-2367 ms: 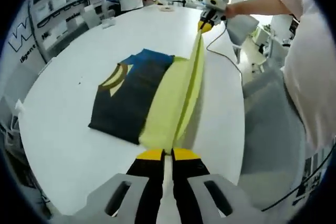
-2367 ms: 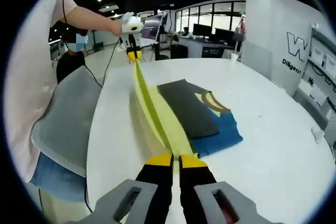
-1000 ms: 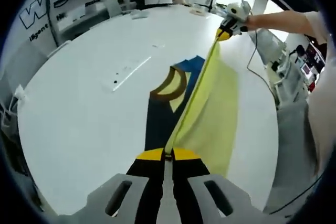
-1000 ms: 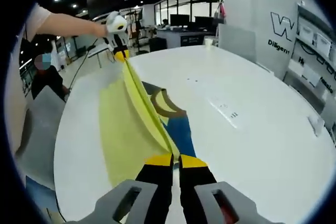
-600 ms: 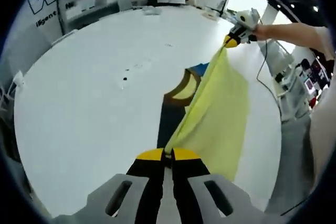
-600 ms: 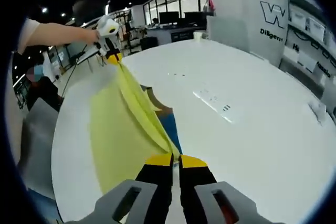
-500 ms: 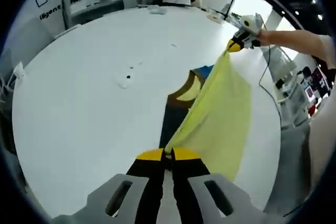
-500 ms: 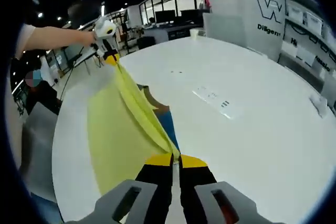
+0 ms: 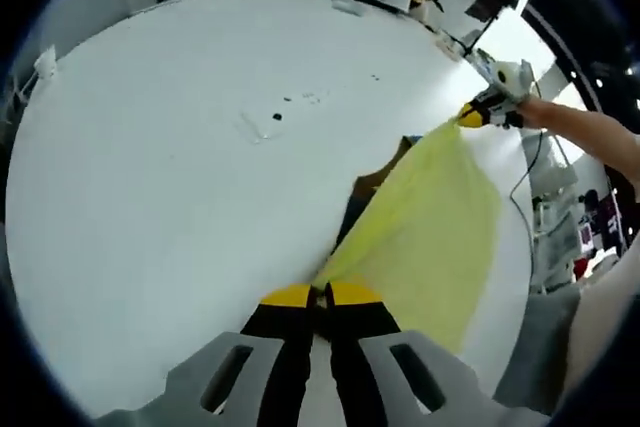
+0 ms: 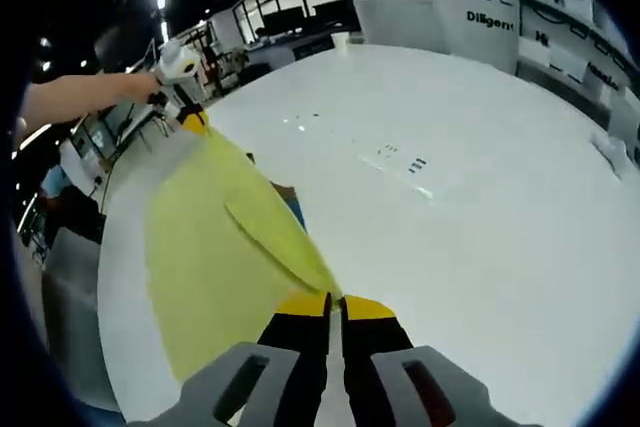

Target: Fold the garment on the visible template until the final outline fits inside the template.

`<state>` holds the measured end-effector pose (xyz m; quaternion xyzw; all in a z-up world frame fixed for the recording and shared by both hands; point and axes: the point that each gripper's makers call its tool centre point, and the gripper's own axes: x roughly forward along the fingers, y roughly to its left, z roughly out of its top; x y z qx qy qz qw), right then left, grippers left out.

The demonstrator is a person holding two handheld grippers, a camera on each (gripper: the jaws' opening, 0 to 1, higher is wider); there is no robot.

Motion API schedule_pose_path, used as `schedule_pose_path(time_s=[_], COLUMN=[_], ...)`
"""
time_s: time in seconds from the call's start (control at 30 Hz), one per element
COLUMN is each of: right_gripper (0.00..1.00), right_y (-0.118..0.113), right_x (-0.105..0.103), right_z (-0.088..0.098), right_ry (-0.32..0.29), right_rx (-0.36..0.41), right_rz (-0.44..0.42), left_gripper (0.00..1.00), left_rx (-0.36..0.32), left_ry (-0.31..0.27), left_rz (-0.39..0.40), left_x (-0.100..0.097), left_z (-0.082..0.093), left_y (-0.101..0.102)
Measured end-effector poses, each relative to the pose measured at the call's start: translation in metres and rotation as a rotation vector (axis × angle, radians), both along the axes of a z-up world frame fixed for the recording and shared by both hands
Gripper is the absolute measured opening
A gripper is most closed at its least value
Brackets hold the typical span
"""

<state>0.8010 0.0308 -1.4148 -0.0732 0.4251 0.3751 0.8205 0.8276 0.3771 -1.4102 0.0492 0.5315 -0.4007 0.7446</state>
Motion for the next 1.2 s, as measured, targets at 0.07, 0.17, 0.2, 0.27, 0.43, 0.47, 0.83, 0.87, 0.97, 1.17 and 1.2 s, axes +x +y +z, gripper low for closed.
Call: schedule_pose_path(time_s=[0.07, 0.17, 0.2, 0.27, 0.43, 0.47, 0.83, 0.87, 0.97, 1.17, 1.2], right_gripper=[0.00, 0.00, 0.00, 0.00, 0.00, 0.00, 0.09, 0.08, 0.08, 0.08, 0.08], right_y=[0.000, 0.002, 0.002, 0.003, 0.000, 0.001, -0.006, -0.006, -0.008, -0.012, -0.012], right_x=[0.001, 0.007, 0.008, 0.009, 0.014, 0.015, 0.032, 0.031, 0.025, 0.003, -0.002], right_z=[-0.003, -0.004, -0.006, -0.008, -0.014, -0.014, -0.009, -0.008, -0.002, 0.001, 0.002], right_ry=[0.015, 0.014, 0.027, 0.026, 0.086, 0.081, 0.024, 0.021, 0.003, -0.008, -0.012], right_rx=[-0.003, 0.000, 0.003, -0.002, 0.010, 0.009, 0.012, 0.012, 0.017, 0.042, 0.050], right_rz=[-0.011, -0.026, -0.040, -0.038, -0.108, -0.107, -0.162, -0.160, -0.155, -0.137, -0.137], left_gripper=[0.04, 0.04, 0.04, 0.04, 0.04, 0.04, 0.00, 0.00, 0.00, 0.04, 0.03], left_rx=[0.004, 0.008, 0.009, 0.004, -0.041, -0.041, -0.035, -0.051, -0.068, -0.095, -0.095], left_ry=[0.010, 0.015, 0.021, 0.042, 0.140, 0.130, 0.049, 0.043, 0.021, -0.030, -0.025], left_rz=[0.014, 0.030, 0.040, 0.070, 0.216, 0.219, 0.257, 0.266, 0.253, 0.175, 0.179], left_x=[0.001, 0.004, 0.005, 0.006, 0.008, 0.013, 0.024, 0.027, 0.023, -0.009, -0.011], left_z=[-0.003, -0.006, -0.008, -0.011, -0.016, -0.018, -0.010, -0.009, -0.001, 0.016, 0.014], left_y=[0.000, -0.001, -0.001, 0.000, 0.005, 0.007, 0.016, 0.017, 0.016, 0.016, 0.019])
